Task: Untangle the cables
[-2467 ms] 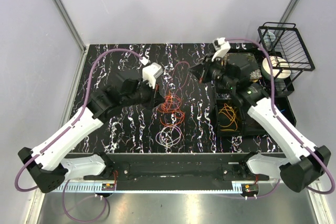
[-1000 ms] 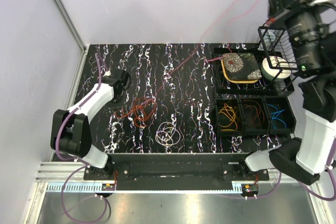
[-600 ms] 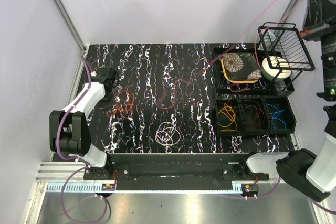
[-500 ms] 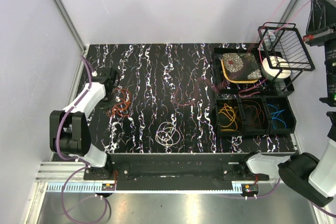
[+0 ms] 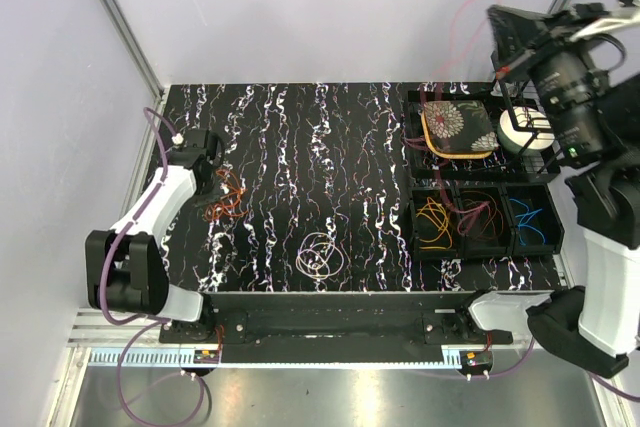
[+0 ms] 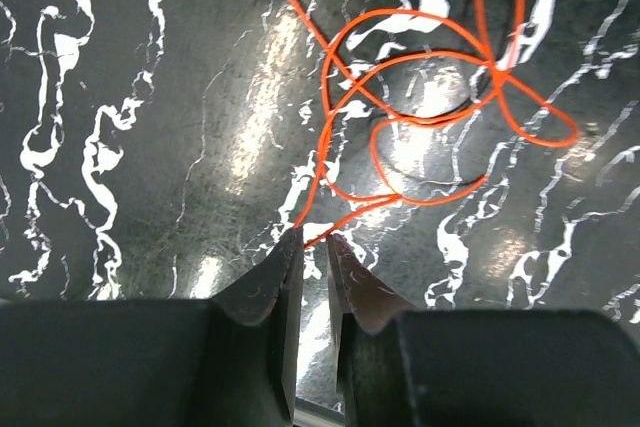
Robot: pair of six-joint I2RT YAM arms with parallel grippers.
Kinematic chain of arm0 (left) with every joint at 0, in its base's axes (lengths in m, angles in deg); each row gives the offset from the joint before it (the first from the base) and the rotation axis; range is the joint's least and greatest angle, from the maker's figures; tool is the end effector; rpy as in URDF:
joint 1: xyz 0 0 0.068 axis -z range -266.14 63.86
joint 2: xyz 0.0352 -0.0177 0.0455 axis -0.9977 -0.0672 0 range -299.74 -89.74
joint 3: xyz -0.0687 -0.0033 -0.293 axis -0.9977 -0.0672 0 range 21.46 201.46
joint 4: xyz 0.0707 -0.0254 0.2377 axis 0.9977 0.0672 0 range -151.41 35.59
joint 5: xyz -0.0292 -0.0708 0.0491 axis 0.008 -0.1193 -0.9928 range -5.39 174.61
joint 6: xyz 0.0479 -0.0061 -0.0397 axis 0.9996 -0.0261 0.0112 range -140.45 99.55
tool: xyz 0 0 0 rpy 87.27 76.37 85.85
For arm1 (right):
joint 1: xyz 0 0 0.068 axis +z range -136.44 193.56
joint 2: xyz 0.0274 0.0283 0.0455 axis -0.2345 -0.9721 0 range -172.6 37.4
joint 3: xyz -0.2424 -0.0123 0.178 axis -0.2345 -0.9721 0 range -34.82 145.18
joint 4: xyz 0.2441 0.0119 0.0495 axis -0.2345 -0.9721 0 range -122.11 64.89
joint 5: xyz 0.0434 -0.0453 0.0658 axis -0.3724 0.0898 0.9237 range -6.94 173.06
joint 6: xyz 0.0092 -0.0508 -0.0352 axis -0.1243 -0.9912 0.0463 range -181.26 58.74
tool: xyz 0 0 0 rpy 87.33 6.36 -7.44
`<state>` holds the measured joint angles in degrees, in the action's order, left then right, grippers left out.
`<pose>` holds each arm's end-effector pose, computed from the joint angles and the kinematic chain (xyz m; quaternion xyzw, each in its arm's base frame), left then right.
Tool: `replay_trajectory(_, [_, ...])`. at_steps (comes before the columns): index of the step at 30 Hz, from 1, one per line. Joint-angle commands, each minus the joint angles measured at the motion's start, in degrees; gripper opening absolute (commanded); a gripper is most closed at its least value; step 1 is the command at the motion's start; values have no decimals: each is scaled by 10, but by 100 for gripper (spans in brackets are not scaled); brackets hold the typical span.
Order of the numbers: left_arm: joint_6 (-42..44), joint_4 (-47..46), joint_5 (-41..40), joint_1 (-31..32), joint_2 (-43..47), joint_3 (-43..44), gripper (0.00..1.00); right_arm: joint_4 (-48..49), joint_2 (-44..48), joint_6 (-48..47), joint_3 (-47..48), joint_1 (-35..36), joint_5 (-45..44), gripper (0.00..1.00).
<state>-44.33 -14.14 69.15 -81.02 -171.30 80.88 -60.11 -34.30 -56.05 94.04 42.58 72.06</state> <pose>0.2568 -0.0102 0.2592 -0.1826 0.9580 0.0838 0.2046 0.1051 0.0481 0.6648 -0.0368 0.5600 0.1919 0.8051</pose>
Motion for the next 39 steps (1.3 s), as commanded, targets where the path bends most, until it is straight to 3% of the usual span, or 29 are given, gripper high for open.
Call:
replay_trajectory(1, [2,-31,14,3,41,-6,18,14,-22,52,17,-2,131,0])
replay_trajectory(3, [3,-36,11,6,65,-11,18,18,-31,65,33,-2,157,0])
replay_trajectory(7, [9,-63,32,15,104,-25,6,18,-55,86,53,-2,204,0])
replay_trajectory(11, [12,-72,35,47,128,-30,8,34,-58,107,32,-3,232,0])
replay_trajectory(13, [13,-69,28,69,133,-30,17,52,-42,120,-24,-1,234,0])
replay_trajectory(17, [9,-46,35,91,160,-24,52,116,-7,142,-168,-1,236,0])
replay_trajectory(18, [9,-40,46,91,169,-22,57,122,0,146,-195,-2,234,0])
replay_trajectory(19, [11,-27,69,93,196,-23,64,150,25,156,-297,-1,228,0])
replay_trajectory(24, [18,-9,79,92,245,-50,67,179,52,147,-505,-1,166,0])
replay_trajectory(27, [19,-17,73,93,264,-89,67,187,49,138,-581,-1,132,0])
replay_trajectory(33, [18,-31,77,105,261,-91,67,214,31,168,-674,-1,161,0])
replay_trajectory(39, [18,-32,74,118,257,-91,66,172,8,180,-712,0,50,0])
